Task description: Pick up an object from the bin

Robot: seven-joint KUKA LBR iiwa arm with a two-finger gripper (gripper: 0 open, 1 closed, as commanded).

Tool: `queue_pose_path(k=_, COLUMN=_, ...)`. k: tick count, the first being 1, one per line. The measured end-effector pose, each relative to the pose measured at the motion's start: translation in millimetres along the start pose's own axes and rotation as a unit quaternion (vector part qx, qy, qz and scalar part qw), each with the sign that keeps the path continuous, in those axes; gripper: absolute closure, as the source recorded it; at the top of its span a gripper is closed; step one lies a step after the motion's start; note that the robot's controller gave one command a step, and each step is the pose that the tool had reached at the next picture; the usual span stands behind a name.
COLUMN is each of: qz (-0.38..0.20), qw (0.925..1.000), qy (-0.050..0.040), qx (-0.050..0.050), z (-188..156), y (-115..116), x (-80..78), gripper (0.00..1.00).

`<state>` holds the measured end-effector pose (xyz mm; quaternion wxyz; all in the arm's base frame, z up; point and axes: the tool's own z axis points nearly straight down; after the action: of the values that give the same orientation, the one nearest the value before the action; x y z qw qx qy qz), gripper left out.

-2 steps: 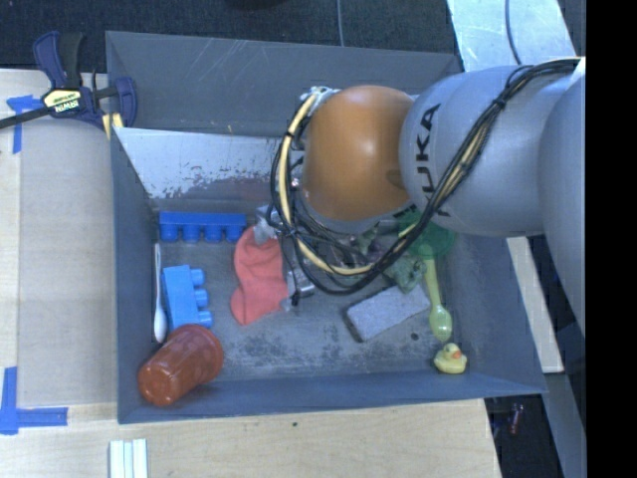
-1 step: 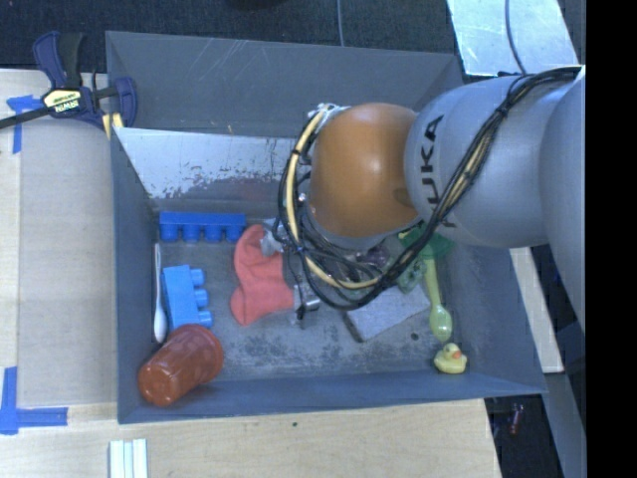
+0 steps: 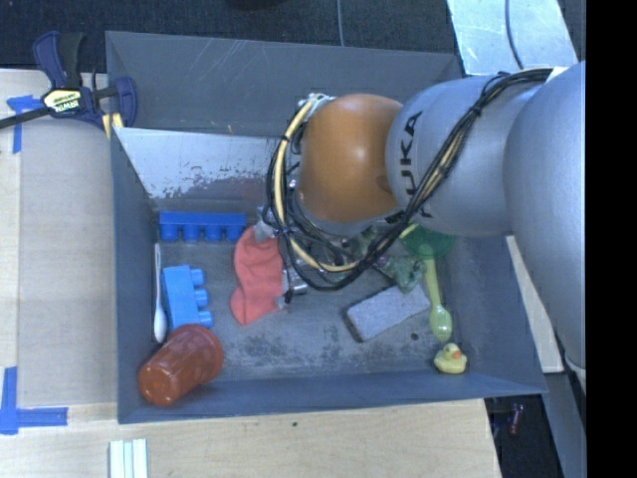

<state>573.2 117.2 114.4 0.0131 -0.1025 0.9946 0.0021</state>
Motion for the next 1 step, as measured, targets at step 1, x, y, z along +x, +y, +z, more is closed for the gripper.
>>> queue_pose_path(k=1, qz=-0.074, qw=0.9973, qy=0.0016, qx=0.001, z=8.0, y=8.5, x=-5.9, gripper=0.00)
